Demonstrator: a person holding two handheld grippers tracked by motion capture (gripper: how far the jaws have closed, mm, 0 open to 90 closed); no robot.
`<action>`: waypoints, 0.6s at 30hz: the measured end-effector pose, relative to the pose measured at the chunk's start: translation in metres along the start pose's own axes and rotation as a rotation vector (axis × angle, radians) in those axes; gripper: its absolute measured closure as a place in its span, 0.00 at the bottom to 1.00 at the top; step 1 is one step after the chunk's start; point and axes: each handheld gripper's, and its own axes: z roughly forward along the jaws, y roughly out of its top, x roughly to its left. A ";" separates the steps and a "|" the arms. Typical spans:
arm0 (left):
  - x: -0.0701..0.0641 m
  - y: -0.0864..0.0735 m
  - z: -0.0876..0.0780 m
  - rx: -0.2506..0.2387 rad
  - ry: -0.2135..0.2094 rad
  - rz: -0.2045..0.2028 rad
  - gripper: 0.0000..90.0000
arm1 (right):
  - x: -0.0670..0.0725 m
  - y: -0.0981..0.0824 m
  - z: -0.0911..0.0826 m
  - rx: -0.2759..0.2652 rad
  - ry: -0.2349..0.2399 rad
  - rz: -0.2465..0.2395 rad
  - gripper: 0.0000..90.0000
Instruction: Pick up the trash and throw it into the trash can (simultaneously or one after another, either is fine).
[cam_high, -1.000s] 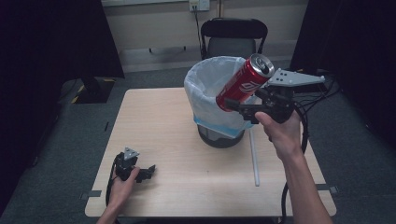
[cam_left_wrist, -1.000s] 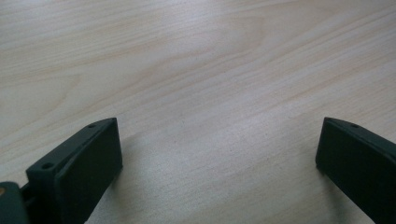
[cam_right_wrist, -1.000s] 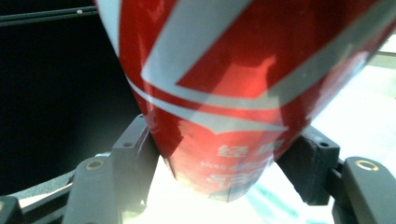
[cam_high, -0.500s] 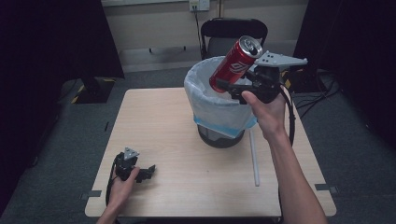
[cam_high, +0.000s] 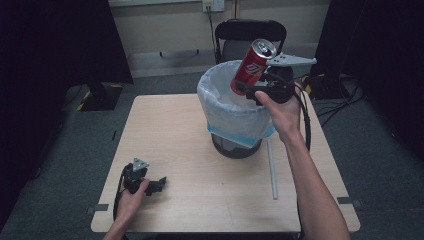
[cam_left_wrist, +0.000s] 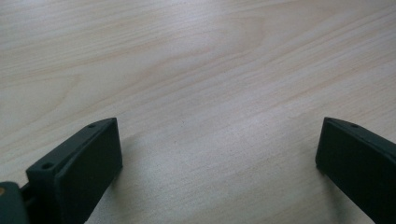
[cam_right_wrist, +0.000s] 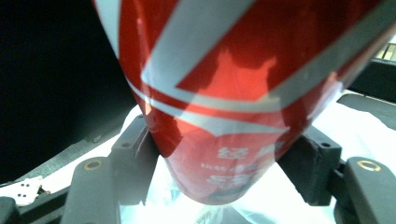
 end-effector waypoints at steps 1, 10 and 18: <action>0.000 0.000 0.000 0.001 0.000 0.000 0.00 | -0.002 -0.001 0.000 0.001 -0.004 0.007 0.36; 0.000 0.000 0.000 0.000 0.000 0.001 0.00 | -0.008 -0.006 -0.004 0.001 -0.020 0.017 0.35; 0.000 0.000 0.000 0.000 -0.001 0.001 0.00 | -0.006 -0.005 -0.006 -0.002 -0.010 0.008 0.35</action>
